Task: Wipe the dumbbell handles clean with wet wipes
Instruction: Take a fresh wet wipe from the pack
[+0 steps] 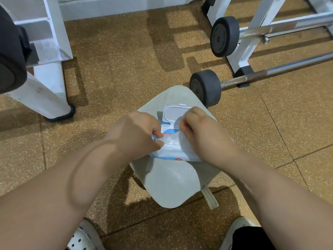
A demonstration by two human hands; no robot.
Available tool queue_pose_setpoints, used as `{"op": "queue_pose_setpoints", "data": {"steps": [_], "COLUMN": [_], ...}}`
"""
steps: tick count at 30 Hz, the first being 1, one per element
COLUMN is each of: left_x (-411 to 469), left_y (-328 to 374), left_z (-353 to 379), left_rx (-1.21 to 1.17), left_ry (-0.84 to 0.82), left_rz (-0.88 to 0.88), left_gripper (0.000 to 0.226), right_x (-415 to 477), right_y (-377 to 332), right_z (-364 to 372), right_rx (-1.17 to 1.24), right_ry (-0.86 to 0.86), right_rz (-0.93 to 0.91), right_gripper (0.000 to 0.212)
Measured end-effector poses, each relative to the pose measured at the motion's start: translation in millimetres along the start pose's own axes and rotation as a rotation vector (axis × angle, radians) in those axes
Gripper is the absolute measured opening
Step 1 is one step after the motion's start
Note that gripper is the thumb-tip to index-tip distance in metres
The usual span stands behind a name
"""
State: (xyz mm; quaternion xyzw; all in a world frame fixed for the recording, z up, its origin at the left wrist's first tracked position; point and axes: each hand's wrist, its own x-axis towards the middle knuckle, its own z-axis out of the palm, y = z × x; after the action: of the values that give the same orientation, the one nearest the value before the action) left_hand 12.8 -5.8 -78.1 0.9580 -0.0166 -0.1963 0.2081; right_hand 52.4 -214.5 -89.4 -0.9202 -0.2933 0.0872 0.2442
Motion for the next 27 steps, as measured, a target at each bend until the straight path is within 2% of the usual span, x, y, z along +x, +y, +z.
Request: {"op": "queue_pose_setpoints", "data": {"steps": [2,4,8,10,11,13,15,18,22,25,27], "left_x": [0.9,0.9,-0.3,-1.2,-1.3,-1.0,0.2,1.0,1.0,-0.4,-1.3], "left_y": [1.9,3.8,4.6,3.7,2.4,-0.4,-2.0,-1.0,2.1,4.4,2.6], "left_z": [-1.2,-1.4,0.3,0.8,1.1,2.1,4.2,4.2,2.2,1.2,1.8], "left_rx": [-0.004,-0.004,0.014,0.005,-0.008,-0.028,-0.016,0.005,0.023,0.029,0.039], "left_ry": [-0.009,-0.009,0.024,0.024,0.023,0.025,0.031,0.043,0.045,0.046,0.035], "left_rz": [-0.027,-0.032,0.006,0.024,0.027,0.026,0.022,0.02,0.026,0.034,0.043], "left_gripper": [0.009,0.013,0.018,0.016,0.015,0.01,0.014,0.014,0.019,0.025,0.021], "right_x": [-2.2,-5.8,-6.2,-4.5,-4.0,-3.6,-2.0,-1.8,-7.8,-12.1,-9.3], "right_y": [0.9,-4.5,-13.5,-13.0,-11.3,-9.0,-3.1,4.1,-4.0,-15.8,-20.2], "right_z": [-3.9,-1.6,13.3,14.3,13.5,8.3,0.5,-11.0,-8.6,4.1,9.5], "right_rx": [0.073,0.059,-0.159,-0.224,-0.202,-0.012,0.184,0.268,0.238,0.091,-0.015], "right_ry": [0.009,-0.024,-0.059,-0.113,-0.108,-0.063,0.001,-0.009,0.046,0.058,0.097], "right_rz": [-0.004,-0.039,-0.144,-0.103,-0.074,-0.002,0.055,0.132,0.134,0.092,0.062], "right_gripper": [0.003,0.018,0.008,0.025,0.027,0.015,0.018,0.023,0.012,0.041,0.032]}}
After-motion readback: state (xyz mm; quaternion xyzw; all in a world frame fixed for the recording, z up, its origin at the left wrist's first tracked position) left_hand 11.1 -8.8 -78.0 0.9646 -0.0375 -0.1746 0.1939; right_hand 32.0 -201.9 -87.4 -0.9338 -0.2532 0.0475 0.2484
